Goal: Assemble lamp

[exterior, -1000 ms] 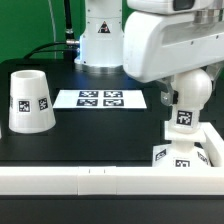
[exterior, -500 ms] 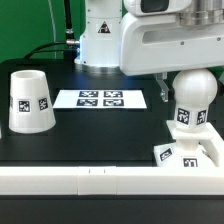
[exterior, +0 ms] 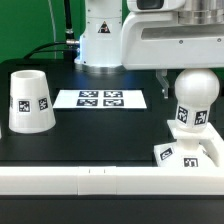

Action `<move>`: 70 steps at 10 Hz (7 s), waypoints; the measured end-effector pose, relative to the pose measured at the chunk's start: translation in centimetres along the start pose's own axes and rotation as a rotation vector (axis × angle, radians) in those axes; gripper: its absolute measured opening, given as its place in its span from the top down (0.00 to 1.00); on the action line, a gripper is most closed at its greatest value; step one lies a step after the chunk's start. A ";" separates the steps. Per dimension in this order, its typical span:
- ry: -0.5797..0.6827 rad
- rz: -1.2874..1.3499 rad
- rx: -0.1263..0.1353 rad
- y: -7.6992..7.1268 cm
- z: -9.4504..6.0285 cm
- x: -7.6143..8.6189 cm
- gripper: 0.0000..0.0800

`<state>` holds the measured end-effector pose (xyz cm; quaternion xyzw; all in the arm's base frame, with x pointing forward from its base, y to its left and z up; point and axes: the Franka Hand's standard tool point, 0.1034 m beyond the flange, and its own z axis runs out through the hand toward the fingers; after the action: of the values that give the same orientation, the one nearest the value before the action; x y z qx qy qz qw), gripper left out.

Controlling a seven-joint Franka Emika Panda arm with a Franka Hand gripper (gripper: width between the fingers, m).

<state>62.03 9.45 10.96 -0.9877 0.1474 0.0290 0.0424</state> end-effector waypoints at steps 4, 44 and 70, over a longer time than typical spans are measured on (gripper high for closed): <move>0.017 0.327 0.069 0.1 0.0 0.3 0.28; 0.068 -0.018 0.064 16.3 -2.6 -7.7 0.13; 0.018 -0.186 0.027 26.0 1.7 -9.5 0.94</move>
Offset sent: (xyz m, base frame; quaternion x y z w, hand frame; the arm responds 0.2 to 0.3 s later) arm -0.0055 0.0018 0.0007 0.0481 -0.0043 0.1938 0.9799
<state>45.27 -12.47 7.95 -0.9967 0.0556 0.0140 0.0568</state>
